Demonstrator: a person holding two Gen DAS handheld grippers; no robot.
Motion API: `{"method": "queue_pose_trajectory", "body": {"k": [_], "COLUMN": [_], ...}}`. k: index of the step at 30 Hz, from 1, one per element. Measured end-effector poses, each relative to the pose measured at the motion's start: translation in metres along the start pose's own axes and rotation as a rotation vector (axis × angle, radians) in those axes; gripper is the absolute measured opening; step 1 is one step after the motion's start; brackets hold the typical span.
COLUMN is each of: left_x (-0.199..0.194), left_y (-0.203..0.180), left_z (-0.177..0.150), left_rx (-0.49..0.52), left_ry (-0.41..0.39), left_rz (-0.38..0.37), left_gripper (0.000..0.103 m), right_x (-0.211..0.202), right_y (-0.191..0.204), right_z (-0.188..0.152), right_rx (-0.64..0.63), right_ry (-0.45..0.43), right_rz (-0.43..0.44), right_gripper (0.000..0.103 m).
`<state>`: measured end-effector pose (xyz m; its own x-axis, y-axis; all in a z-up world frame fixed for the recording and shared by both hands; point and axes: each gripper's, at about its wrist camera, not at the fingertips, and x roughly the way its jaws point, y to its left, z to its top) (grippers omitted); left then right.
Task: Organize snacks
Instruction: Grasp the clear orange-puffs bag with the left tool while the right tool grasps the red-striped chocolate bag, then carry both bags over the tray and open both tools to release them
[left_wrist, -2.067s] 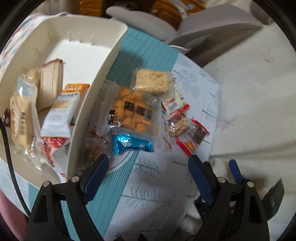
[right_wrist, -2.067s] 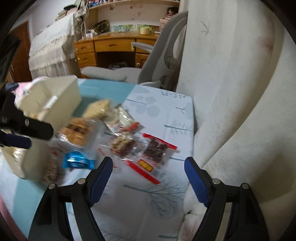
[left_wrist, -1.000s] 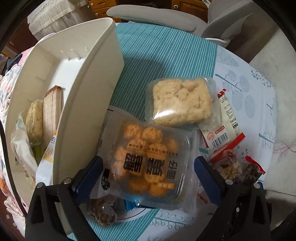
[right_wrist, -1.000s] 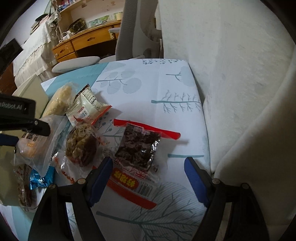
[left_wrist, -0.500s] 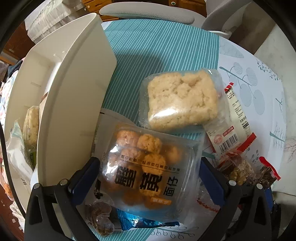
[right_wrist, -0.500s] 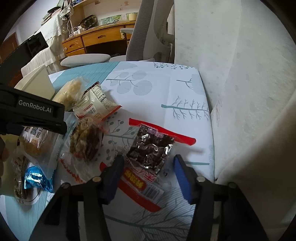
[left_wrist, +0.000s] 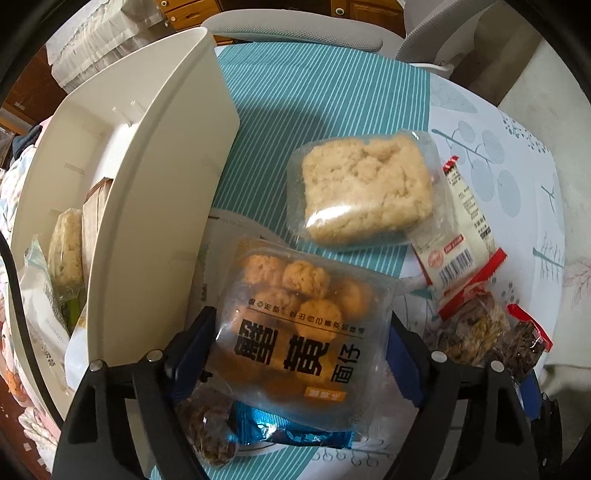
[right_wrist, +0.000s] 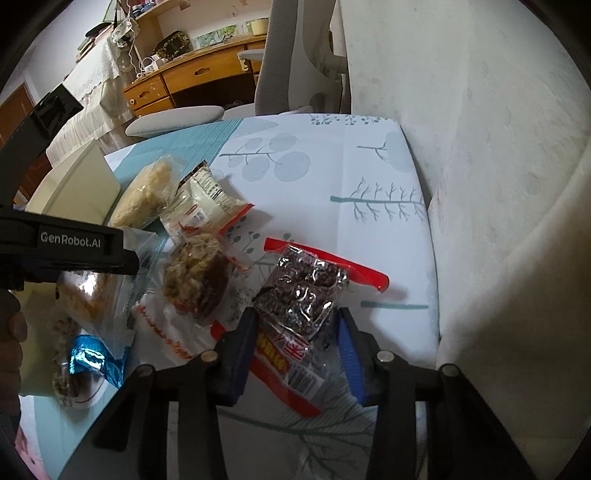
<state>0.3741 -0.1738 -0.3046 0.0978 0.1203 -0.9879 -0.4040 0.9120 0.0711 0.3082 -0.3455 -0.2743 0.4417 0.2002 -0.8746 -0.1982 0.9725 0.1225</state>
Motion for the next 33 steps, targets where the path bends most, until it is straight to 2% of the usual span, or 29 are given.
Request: {"method": "queue_pose_trajectory", "body": {"k": [10, 17, 24, 26, 29, 33], "left_x": [-0.011, -0.037, -0.079, -0.095, -0.117, -0.144], "left_y": [0.016, 0.021, 0.027, 0.032, 0.034, 0.030], "left_z": [-0.038, -0.072, -0.095, -0.100, -0.101, -0.084], "left_rx": [0.039, 0.095, 0.160, 0.168, 0.182, 0.212], "left_ry": [0.106, 0.115, 0.071, 0.059, 0.034, -0.014], "left_rz": [-0.021, -0.021, -0.037, -0.063, -0.096, -0.135], "left_gripper": [0.080, 0.080, 0.080, 0.080, 0.080, 0.080], "right_x": [-0.026, -0.051, -0.081, -0.093, -0.108, -0.129], "right_y": [-0.001, 0.001, 0.010, 0.012, 0.019, 0.032], "right_z": [-0.017, -0.029, -0.034, -0.034, -0.030, -0.024], "right_rx": [0.023, 0.060, 0.064, 0.072, 0.071, 0.058], "right_ry": [0.033, 0.054, 0.036, 0.019, -0.011, -0.062], "right_rz": [0.033, 0.072, 0.070, 0.097, 0.116, 0.132], "right_gripper": [0.043, 0.043, 0.043, 0.043, 0.043, 0.043]}}
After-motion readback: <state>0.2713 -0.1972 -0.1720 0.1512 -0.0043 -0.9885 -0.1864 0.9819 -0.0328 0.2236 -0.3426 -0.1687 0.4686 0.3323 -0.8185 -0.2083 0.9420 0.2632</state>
